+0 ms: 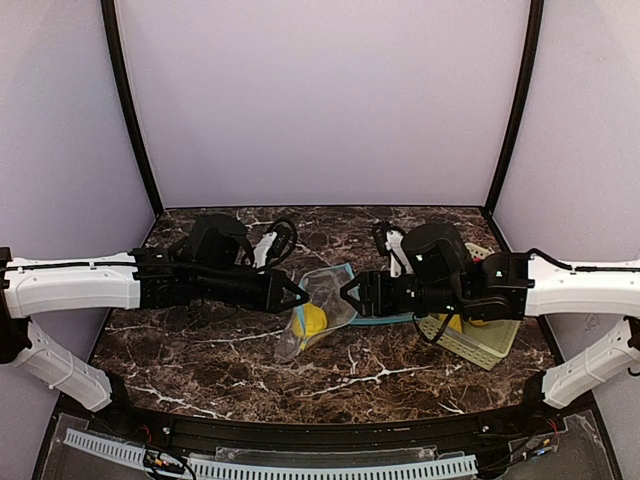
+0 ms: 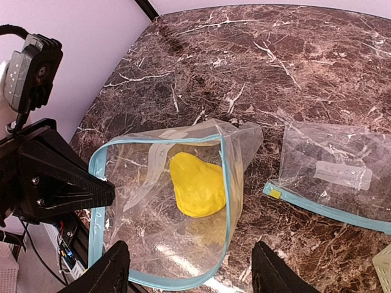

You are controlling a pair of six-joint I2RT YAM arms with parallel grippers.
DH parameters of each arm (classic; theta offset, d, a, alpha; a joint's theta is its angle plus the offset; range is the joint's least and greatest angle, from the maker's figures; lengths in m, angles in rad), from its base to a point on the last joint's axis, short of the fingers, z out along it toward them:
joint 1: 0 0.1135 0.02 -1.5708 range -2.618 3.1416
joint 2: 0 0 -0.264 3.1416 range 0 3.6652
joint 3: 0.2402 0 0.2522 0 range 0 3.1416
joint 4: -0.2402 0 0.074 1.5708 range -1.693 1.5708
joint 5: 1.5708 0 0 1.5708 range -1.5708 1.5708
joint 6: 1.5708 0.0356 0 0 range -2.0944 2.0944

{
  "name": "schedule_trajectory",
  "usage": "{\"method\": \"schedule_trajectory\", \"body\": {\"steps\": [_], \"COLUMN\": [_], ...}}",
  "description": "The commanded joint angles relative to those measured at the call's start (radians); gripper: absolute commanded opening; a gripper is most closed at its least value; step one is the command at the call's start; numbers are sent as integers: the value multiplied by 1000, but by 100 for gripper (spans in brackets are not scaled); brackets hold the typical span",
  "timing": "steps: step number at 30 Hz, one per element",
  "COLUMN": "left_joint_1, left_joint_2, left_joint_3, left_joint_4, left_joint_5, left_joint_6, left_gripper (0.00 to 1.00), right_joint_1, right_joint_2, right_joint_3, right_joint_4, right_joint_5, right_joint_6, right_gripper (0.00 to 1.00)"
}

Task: Place the food in the zip-top bag and seal the zipper
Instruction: Place the fake fruit in the zipper food storage bag, then adjust the zipper food storage bag at the center of the board.

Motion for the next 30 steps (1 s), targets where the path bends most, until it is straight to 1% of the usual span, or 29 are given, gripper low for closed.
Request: {"method": "schedule_trajectory", "body": {"steps": [1,4,6,8,10,11,12,14,16,20,30], "left_joint_1": [6,7,7,7,6,6,7,6,7,7,7], "left_joint_2": [-24,-29,-32,-33,-30,-30,-27,-23,-24,-33,-57], "left_joint_3": [-18,-21,-23,-23,-20,-17,-9,10,22,34,44], "left_joint_4": [0,-1,-3,-8,-19,-35,-47,-99,-154,-223,-244], "left_joint_5": [15,12,12,11,9,2,-5,-46,-115,-186,-201], "left_joint_6": [3,3,5,8,16,22,37,70,101,137,168], "left_gripper": [1,1,1,1,1,1,1,1,1,1,1], "right_joint_1": [9,8,8,8,8,9,11,21,35,40,38], "right_joint_2": [30,58,73,93,108,112,116,114,110,118,182], "right_joint_3": [-1,-1,4,15,36,50,65,97,122,135,143], "right_joint_4": [-5,-29,-44,-54,-59,-59,-58,-52,-36,-31,-82], "right_joint_5": [17,52,73,74,57,43,26,2,-16,-11,39], "right_joint_6": [23,44,52,53,46,39,28,-1,-35,-43,33], "right_gripper": [64,59,53,39,21,13,7,0,0,0,0]}}
